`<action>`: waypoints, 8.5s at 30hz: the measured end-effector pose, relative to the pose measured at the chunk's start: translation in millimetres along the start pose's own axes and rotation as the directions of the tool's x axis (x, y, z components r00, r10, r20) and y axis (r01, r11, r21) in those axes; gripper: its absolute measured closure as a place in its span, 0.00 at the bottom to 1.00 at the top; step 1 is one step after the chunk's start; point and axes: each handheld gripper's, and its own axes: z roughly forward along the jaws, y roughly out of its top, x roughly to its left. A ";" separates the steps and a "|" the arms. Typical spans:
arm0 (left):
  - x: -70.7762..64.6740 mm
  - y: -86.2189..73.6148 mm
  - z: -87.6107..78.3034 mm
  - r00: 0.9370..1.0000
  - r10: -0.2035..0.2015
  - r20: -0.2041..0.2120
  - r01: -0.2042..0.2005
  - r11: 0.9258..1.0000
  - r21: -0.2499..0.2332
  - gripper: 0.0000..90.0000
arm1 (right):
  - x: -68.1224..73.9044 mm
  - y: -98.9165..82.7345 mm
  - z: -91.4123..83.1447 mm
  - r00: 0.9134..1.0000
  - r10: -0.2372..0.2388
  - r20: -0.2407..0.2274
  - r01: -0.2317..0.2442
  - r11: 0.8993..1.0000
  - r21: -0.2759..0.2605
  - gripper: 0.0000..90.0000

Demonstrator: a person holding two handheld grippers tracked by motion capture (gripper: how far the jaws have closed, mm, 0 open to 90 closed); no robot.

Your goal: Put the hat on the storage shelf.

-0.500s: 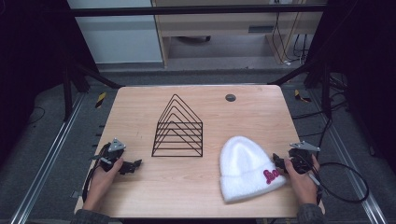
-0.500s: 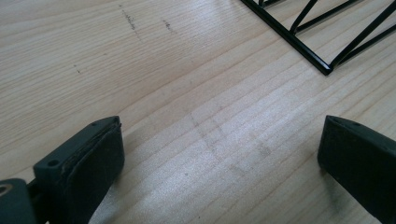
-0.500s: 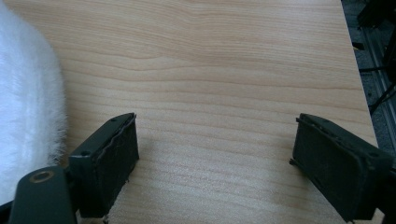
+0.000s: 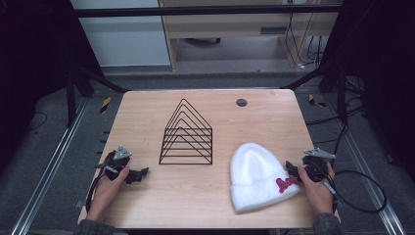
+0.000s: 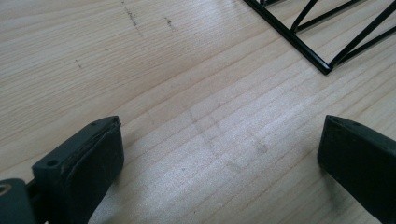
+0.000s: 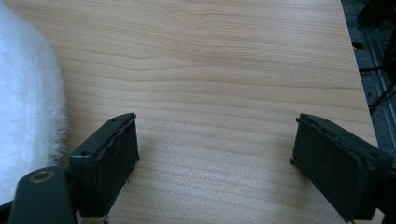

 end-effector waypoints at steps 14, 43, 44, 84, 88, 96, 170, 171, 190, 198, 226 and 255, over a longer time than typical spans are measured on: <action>0.6 0.2 0.1 1.000 0.005 0.006 -0.005 1.000 0.001 0.00 | 16.3 55.3 -20.9 0.985 -0.125 -0.119 0.129 0.991 0.027 0.30; 0.5 0.0 -0.2 1.000 0.008 0.004 -0.008 1.000 0.000 0.00 | 98.7 104.6 22.6 0.911 -0.267 -0.313 0.328 0.931 0.161 0.49; 0.5 0.0 -0.2 1.000 0.008 0.004 -0.008 1.000 0.000 0.00 | 99.5 103.9 26.1 0.912 -0.262 -0.317 0.329 0.927 0.180 0.49; -23.4 21.8 -34.6 0.998 -0.035 0.054 0.046 0.973 -0.227 0.11 | 126.3 125.2 -155.0 0.893 -0.329 -0.309 0.189 0.894 -0.405 0.94; -30.7 33.5 -46.1 0.999 -0.019 0.049 0.031 0.967 -0.254 0.09 | 138.1 146.1 -160.4 0.887 -0.367 -0.280 0.224 0.873 -0.433 0.94; -46.8 83.3 -74.5 0.999 0.023 0.047 -0.008 0.955 -0.297 0.10 | 147.4 190.8 -170.5 0.880 -0.392 -0.267 0.228 0.844 -0.486 0.94; -54.2 192.6 -122.2 0.953 0.263 0.153 -0.207 0.929 -0.307 0.95 | 255.7 302.3 -170.0 0.857 -0.431 -0.282 0.212 0.795 -0.569 0.93; -53.5 190.7 -125.0 0.954 0.261 0.148 -0.206 0.929 -0.308 0.95 | 254.7 298.7 -167.3 0.856 -0.428 -0.289 0.208 0.798 -0.566 0.93; -24.7 187.2 -110.1 0.973 0.193 0.128 -0.157 0.957 -0.246 0.96 | 261.0 296.4 -119.8 0.860 -0.408 -0.306 0.226 0.843 -0.489 0.93; -13.3 190.5 -89.9 0.982 0.154 0.111 -0.126 0.965 -0.231 0.96 | 256.2 296.5 -99.0 0.865 -0.393 -0.311 0.225 0.860 -0.459 0.93; -8.2 170.2 -69.1 0.982 0.157 0.102 -0.137 0.974 -0.178 0.96 | 266.1 269.6 -85.6 0.827 -0.458 -0.325 0.288 0.843 -0.454 0.93; -27.0 143.0 -57.6 0.957 0.246 0.151 -0.223 0.962 -0.156 0.96 | 248.8 233.0 -84.5 0.786 -0.502 -0.362 0.347 0.842 -0.414 0.93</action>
